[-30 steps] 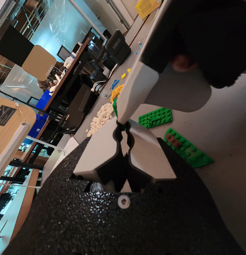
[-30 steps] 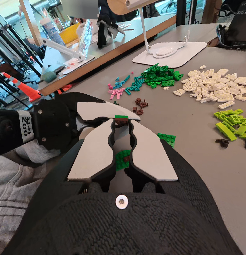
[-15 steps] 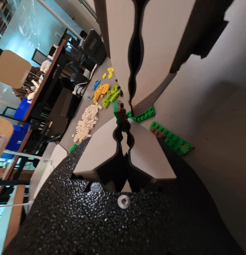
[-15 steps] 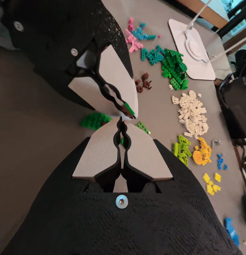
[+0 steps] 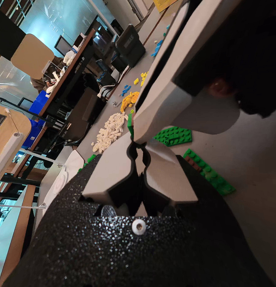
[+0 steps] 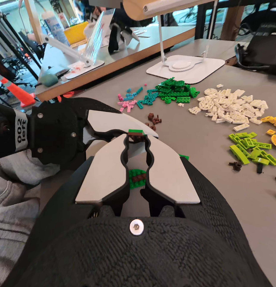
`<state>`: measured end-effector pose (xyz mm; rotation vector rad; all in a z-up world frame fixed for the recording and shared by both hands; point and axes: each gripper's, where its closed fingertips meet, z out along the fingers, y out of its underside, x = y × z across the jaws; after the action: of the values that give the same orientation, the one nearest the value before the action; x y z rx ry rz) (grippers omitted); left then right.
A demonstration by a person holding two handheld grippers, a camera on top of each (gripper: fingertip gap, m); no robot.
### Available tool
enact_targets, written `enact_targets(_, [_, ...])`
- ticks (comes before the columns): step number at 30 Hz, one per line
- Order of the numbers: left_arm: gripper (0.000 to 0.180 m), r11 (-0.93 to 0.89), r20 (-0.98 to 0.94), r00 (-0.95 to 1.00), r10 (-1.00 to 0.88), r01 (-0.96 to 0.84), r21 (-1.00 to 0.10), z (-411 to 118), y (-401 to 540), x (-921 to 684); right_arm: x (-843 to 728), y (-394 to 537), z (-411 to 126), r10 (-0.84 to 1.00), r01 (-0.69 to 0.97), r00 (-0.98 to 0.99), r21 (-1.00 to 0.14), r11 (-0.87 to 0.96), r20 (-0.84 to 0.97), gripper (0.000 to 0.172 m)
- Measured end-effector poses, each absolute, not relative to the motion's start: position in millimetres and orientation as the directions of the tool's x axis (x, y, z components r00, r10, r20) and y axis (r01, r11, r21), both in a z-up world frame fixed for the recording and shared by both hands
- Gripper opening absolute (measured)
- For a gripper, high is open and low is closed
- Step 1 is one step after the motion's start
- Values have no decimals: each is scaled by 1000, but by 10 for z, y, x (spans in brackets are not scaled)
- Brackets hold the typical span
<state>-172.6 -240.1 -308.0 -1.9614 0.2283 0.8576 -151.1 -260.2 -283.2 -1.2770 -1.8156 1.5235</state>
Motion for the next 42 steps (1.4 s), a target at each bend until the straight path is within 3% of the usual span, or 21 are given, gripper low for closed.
enact_targets(4, [3,-545,-650,739,175,-477,-689,-3092,-2398,-1717,-1529,-2562,-2845,877,325,-458,-946,10,-148,15])
enact_targets(7, [3,-564,-674,731,108,-513,-647,-3168,-2403,-1670,-1486,-2565,-2933,844,275,-525,-918,285,105,14])
enact_targets(11, [3,-565,-680,732,36,-546,-618,-3223,-2389,-1620,-1423,-2549,-3014,676,163,-603,-764,624,424,8])
enact_targets(14, [3,-556,-652,758,18,-535,-637,-3216,-2388,-1594,-1421,-2410,-3104,509,98,-600,-574,813,618,0])
enact_targets(17, [3,-560,-597,802,17,-487,-670,-3243,-2371,-1571,-1343,-2460,-3131,547,129,-676,-651,748,494,0])
enact_targets(19, [3,-557,-479,878,6,-395,-731,-3268,-2367,-1555,-1385,-2398,-3017,560,82,-619,-664,743,550,0])
enact_targets(23, [3,-445,-180,984,10,-156,-882,-3070,-2357,-1599,-1452,-2242,-2778,512,-49,-425,-584,810,747,23])
enact_targets(26, [3,-307,-139,981,137,-91,-947,-2848,-2400,-1832,-1511,-2017,-2660,471,-45,-209,-489,871,857,37])
enact_targets(27, [3,-274,-144,973,180,-91,-957,-2818,-2422,-1901,-1522,-1941,-2614,487,-29,-132,-495,869,863,42])
enact_targets(29, [3,-218,-132,965,228,-82,-973,-2795,-2444,-1952,-1530,-1897,-2568,608,-36,-58,-610,792,792,46])
enact_targets(31, [3,-172,-122,957,264,-78,-982,-2773,-2457,-1974,-1555,-1936,-2587,759,-41,-84,-763,645,646,50])
enact_targets(34, [3,-56,-86,945,315,-72,-996,-2658,-2490,-2014,-1600,-1998,-2555,887,-64,-134,-897,438,442,49])
enact_targets(38, [3,108,30,975,218,7,-994,-2521,-2471,-1883,-1645,-1985,-2536,962,-57,-158,-975,217,223,42])
enact_targets(42, [3,153,27,962,273,-16,-988,-2497,-2487,-1941,-1607,-1946,-2638,974,-48,-126,-982,181,186,39])
